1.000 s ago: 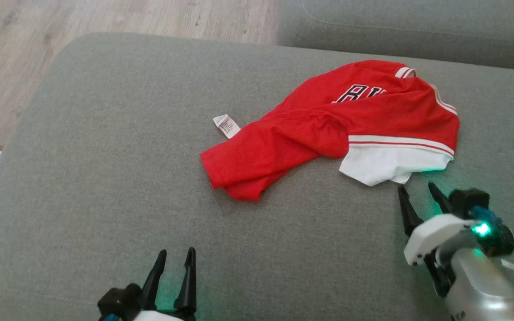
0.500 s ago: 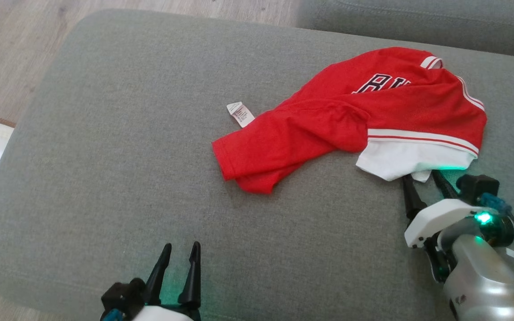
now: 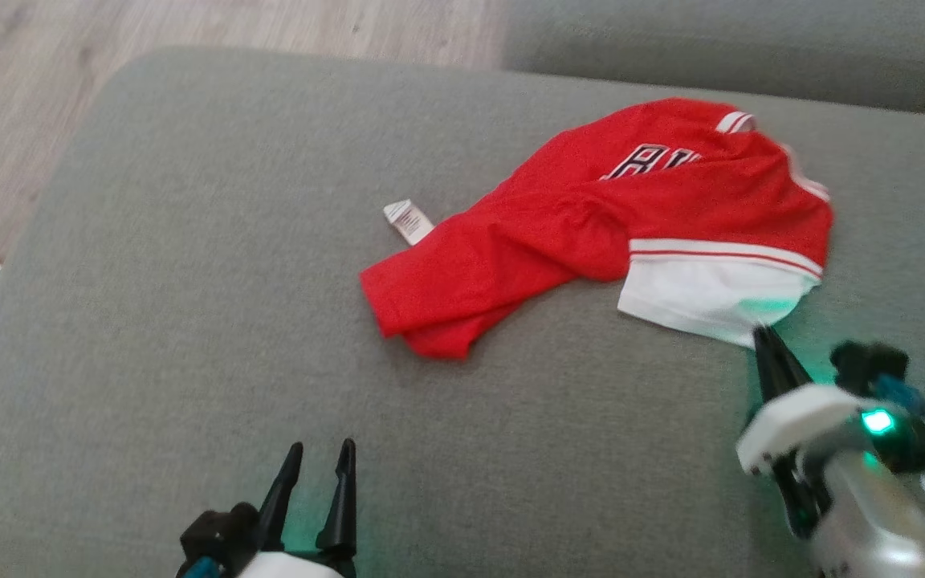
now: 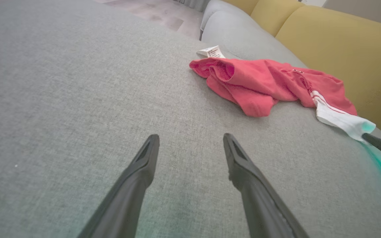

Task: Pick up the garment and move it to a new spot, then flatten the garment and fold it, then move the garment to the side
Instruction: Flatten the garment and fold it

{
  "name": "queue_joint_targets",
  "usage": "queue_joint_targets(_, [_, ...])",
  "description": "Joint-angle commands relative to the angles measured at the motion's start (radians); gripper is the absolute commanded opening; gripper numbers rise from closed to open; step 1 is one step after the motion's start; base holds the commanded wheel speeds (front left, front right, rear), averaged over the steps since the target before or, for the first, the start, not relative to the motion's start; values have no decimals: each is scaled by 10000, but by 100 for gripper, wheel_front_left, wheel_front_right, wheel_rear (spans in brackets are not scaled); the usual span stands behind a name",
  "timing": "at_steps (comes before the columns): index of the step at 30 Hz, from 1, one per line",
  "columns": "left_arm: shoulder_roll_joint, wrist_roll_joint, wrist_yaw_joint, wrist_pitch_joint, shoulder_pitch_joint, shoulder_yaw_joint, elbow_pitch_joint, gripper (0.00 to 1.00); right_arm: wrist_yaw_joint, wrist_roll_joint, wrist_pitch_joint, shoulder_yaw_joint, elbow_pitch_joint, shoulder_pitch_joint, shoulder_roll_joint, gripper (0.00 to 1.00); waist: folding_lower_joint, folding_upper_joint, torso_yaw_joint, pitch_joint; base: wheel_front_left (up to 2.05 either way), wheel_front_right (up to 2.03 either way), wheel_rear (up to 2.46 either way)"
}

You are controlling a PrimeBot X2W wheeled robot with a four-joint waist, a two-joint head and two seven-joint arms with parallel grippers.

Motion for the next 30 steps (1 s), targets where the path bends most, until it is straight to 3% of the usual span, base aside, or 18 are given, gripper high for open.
queue_joint_targets(1, [-5, 107, 7, -95, -170, 418, -205, 100, -9, 91, -64, 156, -483, 424, -273, 0, -1, 0, -408, -480, 0, 0, 0])
queue_joint_targets(7, [-5, 235, -49, -95, 21, 764, -133, 100, -9, 358, -64, -25, -1417, 1575, -979, 0, -1, 0, -1257, -1076, 0, 0, 0])
queue_joint_targets(12, [-5, 212, -72, -95, -24, 865, -81, 100, -9, 583, -64, -106, -1642, 2195, -1174, 0, -1, 0, -1670, -1166, 0, 0, 0])
queue_joint_targets(14, [-5, 151, -87, -95, -116, 847, 19, 100, -9, 637, -64, -126, -2014, 2377, -1267, 100, -1, 0, -1918, -1104, 0, 0, 0])
queue_joint_targets(18, [-5, 82, -102, -95, -329, 824, 104, 100, -9, 58, -64, -505, -3459, 2586, -1140, 100, -1, 0, -2161, -924, 0, 0, 0])
queue_joint_targets(23, [-5, 355, 126, -95, -675, 959, -7, 100, -9, -1114, -64, -1010, -5472, 3115, -454, 100, -1, 0, -2250, -753, 0, 0, 0])
queue_joint_targets(30, [-5, 611, 338, -95, -1477, 1029, -47, 100, -9, -1591, -64, -865, -6124, 3512, 384, 100, -1, 0, -2255, -558, 0, 0, 0])
